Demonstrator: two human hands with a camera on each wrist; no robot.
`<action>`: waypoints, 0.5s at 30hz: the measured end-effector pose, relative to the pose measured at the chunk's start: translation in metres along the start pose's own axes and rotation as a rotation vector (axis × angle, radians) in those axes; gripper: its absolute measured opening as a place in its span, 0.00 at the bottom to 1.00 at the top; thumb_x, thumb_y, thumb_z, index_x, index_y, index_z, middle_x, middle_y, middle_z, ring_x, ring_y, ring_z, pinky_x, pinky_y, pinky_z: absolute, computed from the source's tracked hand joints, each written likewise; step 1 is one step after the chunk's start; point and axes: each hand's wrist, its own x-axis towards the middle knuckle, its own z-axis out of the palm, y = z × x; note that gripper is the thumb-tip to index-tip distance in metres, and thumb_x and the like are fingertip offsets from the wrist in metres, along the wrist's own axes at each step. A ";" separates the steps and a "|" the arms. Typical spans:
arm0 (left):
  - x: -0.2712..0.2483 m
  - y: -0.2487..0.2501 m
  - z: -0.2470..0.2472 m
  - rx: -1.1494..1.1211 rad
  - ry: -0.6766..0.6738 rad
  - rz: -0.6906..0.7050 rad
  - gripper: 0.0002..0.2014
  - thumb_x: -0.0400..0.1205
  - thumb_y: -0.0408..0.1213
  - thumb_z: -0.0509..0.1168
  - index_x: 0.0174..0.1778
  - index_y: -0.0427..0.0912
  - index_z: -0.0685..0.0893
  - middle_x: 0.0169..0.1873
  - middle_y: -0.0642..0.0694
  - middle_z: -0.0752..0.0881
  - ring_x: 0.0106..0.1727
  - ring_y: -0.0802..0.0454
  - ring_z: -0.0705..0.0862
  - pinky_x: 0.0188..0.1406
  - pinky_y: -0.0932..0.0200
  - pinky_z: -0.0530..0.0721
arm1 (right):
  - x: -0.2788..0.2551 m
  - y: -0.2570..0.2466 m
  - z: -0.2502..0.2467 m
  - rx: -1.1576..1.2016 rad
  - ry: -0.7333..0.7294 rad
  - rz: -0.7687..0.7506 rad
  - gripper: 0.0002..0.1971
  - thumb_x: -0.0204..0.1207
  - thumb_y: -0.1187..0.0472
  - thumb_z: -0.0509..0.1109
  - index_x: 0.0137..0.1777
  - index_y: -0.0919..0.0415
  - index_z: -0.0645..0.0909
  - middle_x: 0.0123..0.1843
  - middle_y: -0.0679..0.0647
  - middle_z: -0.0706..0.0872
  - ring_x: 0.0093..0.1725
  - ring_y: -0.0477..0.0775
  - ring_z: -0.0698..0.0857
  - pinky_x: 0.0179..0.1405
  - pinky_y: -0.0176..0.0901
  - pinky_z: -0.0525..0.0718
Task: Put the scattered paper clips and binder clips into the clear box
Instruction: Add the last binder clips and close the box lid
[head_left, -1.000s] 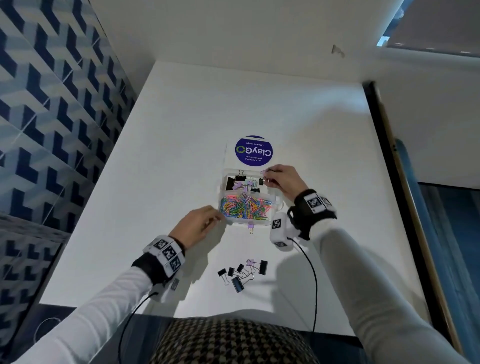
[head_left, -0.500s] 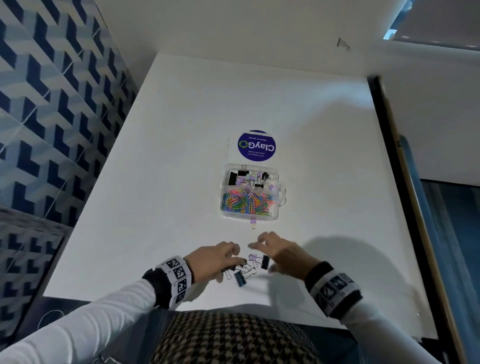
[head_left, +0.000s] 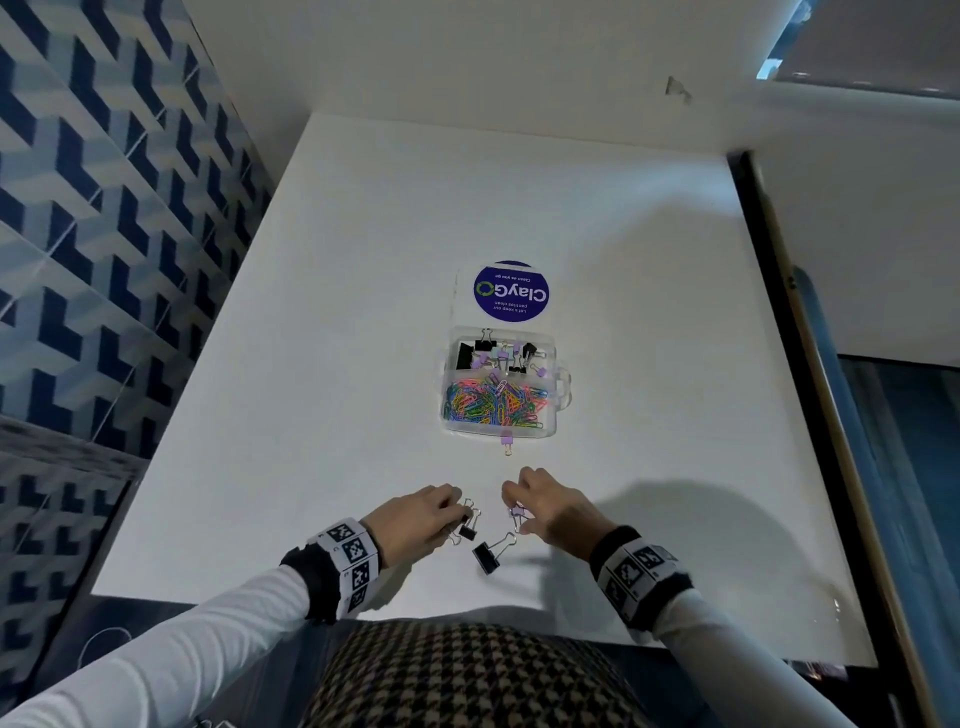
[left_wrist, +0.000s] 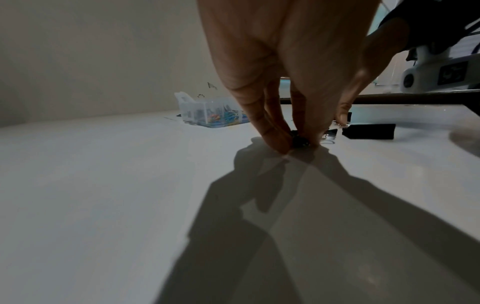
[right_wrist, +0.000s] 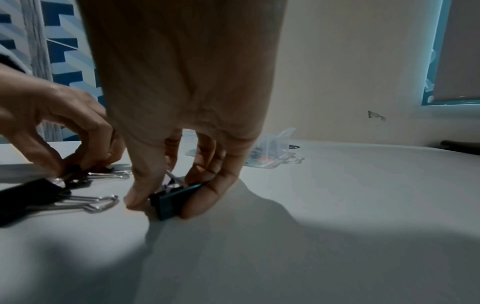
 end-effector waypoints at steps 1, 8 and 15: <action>0.000 0.001 -0.001 -0.018 -0.003 -0.014 0.14 0.78 0.34 0.62 0.57 0.49 0.68 0.52 0.41 0.81 0.47 0.44 0.84 0.30 0.57 0.83 | 0.000 -0.001 0.002 -0.020 0.005 -0.006 0.16 0.73 0.61 0.69 0.59 0.55 0.71 0.55 0.56 0.73 0.56 0.55 0.73 0.44 0.54 0.82; 0.013 0.004 -0.014 -0.007 -0.191 -0.098 0.20 0.80 0.32 0.55 0.69 0.46 0.68 0.57 0.40 0.73 0.51 0.41 0.78 0.45 0.44 0.83 | 0.008 -0.009 0.000 0.034 -0.079 0.024 0.13 0.73 0.65 0.68 0.56 0.59 0.71 0.56 0.60 0.72 0.57 0.57 0.71 0.47 0.55 0.80; 0.015 -0.005 -0.012 -0.067 -0.172 -0.144 0.13 0.75 0.32 0.57 0.55 0.44 0.70 0.50 0.41 0.73 0.40 0.40 0.78 0.41 0.48 0.82 | 0.003 0.001 0.003 0.097 -0.003 0.016 0.09 0.72 0.61 0.68 0.50 0.60 0.73 0.54 0.56 0.76 0.56 0.56 0.73 0.48 0.53 0.78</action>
